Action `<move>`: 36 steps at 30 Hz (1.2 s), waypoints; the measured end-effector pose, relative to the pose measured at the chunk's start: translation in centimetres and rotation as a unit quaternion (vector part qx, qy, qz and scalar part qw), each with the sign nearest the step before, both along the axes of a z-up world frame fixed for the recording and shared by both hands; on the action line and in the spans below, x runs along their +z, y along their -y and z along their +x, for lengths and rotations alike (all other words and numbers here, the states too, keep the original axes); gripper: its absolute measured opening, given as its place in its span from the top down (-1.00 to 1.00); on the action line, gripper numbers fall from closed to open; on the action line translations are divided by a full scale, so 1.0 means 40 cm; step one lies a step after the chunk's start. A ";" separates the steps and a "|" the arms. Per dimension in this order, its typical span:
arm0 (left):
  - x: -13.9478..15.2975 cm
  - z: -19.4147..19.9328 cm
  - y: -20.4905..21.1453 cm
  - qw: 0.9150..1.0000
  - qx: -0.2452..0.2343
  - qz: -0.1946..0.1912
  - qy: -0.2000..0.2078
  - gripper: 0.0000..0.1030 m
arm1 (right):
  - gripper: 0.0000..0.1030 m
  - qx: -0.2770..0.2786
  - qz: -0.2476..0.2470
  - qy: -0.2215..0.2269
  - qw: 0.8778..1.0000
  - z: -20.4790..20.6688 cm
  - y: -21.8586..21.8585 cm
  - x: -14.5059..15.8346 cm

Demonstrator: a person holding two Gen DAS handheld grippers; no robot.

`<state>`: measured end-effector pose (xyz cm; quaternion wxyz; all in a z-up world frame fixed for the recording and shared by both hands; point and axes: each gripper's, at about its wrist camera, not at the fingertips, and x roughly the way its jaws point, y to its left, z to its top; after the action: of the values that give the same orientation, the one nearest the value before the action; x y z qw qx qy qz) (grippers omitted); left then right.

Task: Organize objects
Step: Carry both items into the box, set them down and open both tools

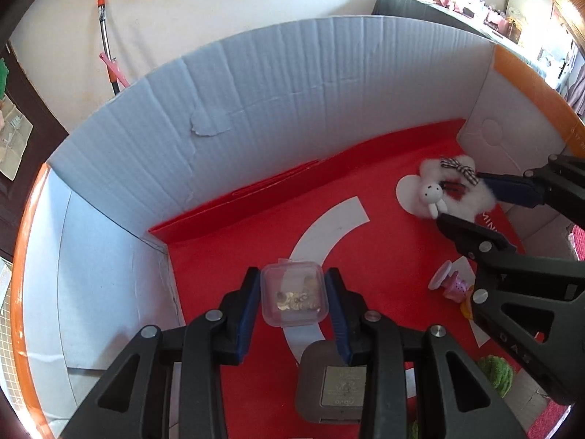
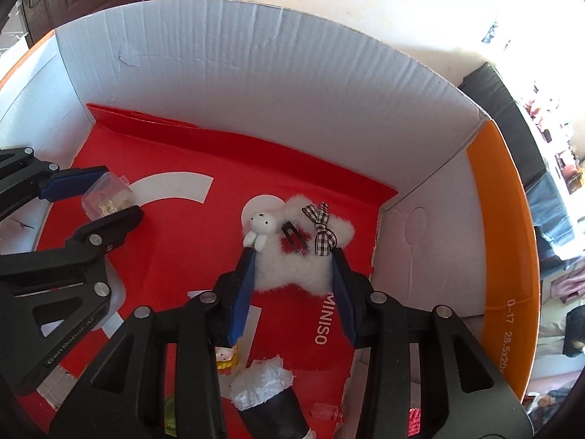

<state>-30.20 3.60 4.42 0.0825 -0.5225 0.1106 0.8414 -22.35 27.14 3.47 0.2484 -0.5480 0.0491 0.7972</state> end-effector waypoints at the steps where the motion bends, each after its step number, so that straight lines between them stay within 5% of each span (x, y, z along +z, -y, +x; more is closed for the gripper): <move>1: 0.001 0.001 0.000 1.000 0.000 0.001 0.001 0.27 | 0.24 -0.001 -0.002 0.000 1.000 0.002 -0.002 0.000; 36: -0.007 0.004 0.001 1.000 0.003 0.004 0.000 0.18 | 0.05 0.009 -0.001 0.017 1.000 0.040 0.013 -0.002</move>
<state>-30.05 3.56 4.14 0.0819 -0.5222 0.1062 0.8422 -20.74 26.64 3.39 0.2418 -0.5620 0.0405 0.7900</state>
